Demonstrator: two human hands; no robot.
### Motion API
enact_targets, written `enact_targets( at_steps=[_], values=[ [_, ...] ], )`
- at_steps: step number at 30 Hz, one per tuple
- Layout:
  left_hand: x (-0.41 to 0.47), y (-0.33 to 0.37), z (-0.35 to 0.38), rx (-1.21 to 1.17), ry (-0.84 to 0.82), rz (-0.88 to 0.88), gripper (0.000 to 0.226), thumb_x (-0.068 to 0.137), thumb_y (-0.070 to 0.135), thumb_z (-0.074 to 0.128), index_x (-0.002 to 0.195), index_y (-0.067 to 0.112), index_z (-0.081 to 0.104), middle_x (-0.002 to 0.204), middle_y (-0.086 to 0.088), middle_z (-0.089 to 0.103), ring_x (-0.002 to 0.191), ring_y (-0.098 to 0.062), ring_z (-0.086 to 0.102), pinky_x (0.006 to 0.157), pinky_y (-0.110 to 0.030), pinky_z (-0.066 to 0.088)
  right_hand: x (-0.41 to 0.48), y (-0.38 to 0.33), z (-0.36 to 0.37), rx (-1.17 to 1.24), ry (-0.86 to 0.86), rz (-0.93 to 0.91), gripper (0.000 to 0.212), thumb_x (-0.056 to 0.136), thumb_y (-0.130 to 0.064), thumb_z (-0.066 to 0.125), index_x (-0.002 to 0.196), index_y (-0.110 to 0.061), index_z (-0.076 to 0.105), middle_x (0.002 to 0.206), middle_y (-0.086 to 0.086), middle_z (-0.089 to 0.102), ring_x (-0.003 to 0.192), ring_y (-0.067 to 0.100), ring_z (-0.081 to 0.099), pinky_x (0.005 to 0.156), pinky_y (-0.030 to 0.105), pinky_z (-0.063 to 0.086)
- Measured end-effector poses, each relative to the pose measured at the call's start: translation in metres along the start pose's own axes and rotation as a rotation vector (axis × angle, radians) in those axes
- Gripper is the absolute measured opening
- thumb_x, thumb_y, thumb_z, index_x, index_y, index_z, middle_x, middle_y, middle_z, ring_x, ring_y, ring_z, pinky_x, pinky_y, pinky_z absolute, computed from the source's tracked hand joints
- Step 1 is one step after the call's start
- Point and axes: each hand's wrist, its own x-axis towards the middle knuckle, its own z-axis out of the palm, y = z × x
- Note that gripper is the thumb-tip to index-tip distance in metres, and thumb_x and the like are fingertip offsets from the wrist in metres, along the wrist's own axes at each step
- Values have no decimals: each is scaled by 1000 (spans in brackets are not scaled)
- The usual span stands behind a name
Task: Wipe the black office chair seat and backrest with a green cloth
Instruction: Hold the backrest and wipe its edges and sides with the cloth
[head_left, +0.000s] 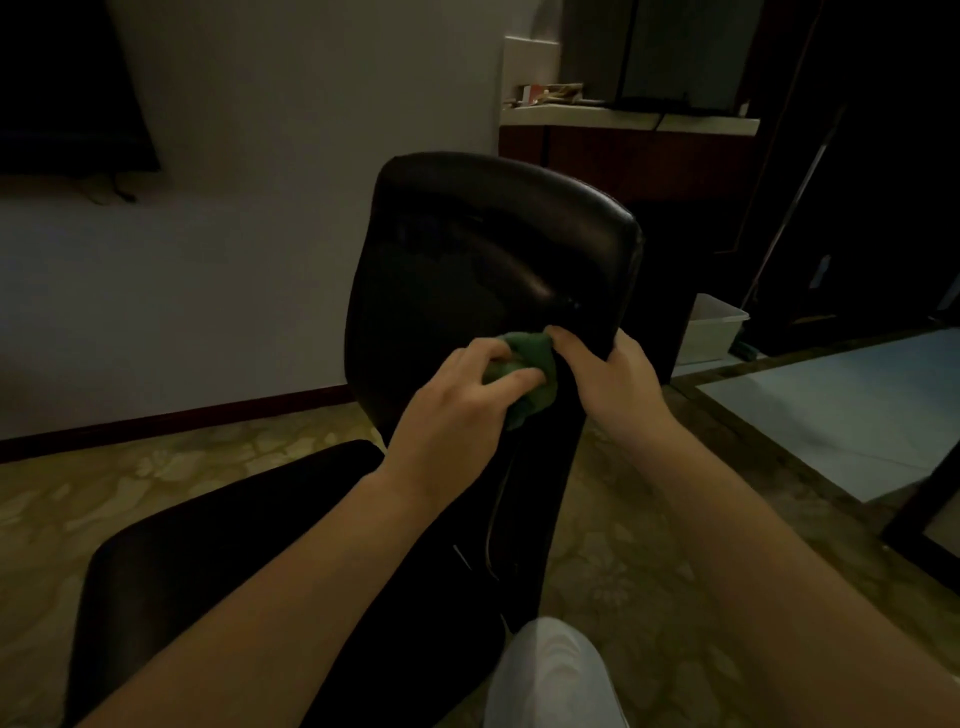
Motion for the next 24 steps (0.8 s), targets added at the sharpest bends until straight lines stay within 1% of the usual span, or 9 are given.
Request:
enact_targets(
  at_steps=[2, 3, 5, 6, 12, 15, 19, 21, 24],
  values=[
    [7, -3, -2, 15, -23, 68, 36, 95, 20, 47, 124, 15, 67, 124, -15, 54, 101, -27, 58, 81, -39, 58, 1, 0, -1, -25, -16, -7, 11, 96, -41, 56, 93, -33, 64, 89, -14, 65, 80, -3, 59, 64, 13, 43],
    [9, -5, -2, 30, -37, 107, 34, 95, 19, 50, 124, 15, 67, 123, -14, 55, 101, -26, 58, 80, -38, 58, 2, 0, -3, -34, -25, -8, 13, 96, -41, 56, 94, -32, 65, 90, -13, 66, 82, -2, 60, 68, 16, 45],
    [9, -9, -2, 56, -56, 161, 33, 94, 18, 55, 125, 17, 67, 123, -14, 55, 103, -26, 58, 82, -37, 57, 4, 2, -5, -50, -33, -7, 20, 95, -44, 57, 102, -29, 67, 95, -11, 68, 89, 4, 62, 77, 25, 49],
    [9, -10, -1, 66, -64, 176, 33, 95, 18, 57, 126, 18, 66, 124, -14, 55, 105, -26, 57, 83, -37, 57, 5, 3, -6, -57, -31, -6, 22, 94, -46, 57, 105, -29, 67, 97, -11, 68, 92, 6, 63, 79, 28, 49],
    [8, -16, -1, 87, -94, 237, 31, 92, 14, 65, 122, 18, 68, 129, -16, 54, 111, -28, 56, 88, -37, 56, 2, 4, -3, -52, -19, -27, 27, 95, -44, 57, 115, -28, 66, 102, -13, 67, 95, 5, 62, 80, 27, 48],
    [-4, -19, 0, 64, -142, 208, 31, 89, 12, 68, 120, 17, 69, 132, -16, 52, 116, -29, 55, 89, -39, 57, 2, 6, -4, -49, -31, -22, 31, 95, -47, 56, 118, -29, 65, 105, -13, 68, 98, 7, 63, 82, 28, 51],
    [-22, -18, 0, -22, -164, 105, 30, 90, 13, 67, 120, 18, 69, 132, -13, 52, 117, -27, 55, 90, -40, 57, 1, 6, -3, -52, -32, -29, 27, 95, -48, 55, 116, -34, 63, 104, -16, 66, 100, 6, 62, 82, 27, 49],
    [-23, -14, -2, -67, -135, 78, 29, 92, 14, 63, 120, 19, 69, 131, -12, 52, 114, -25, 56, 92, -38, 56, 0, 6, -3, -56, -18, -33, 24, 95, -48, 55, 114, -36, 63, 103, -16, 66, 99, 7, 61, 84, 29, 49],
    [-11, -6, -5, -81, -89, 80, 35, 95, 18, 51, 125, 20, 67, 127, -13, 54, 106, -23, 58, 90, -34, 56, 0, 7, -2, -57, -2, -46, 22, 95, -46, 55, 111, -34, 63, 99, -17, 65, 95, 2, 60, 75, 22, 47]
  ],
)
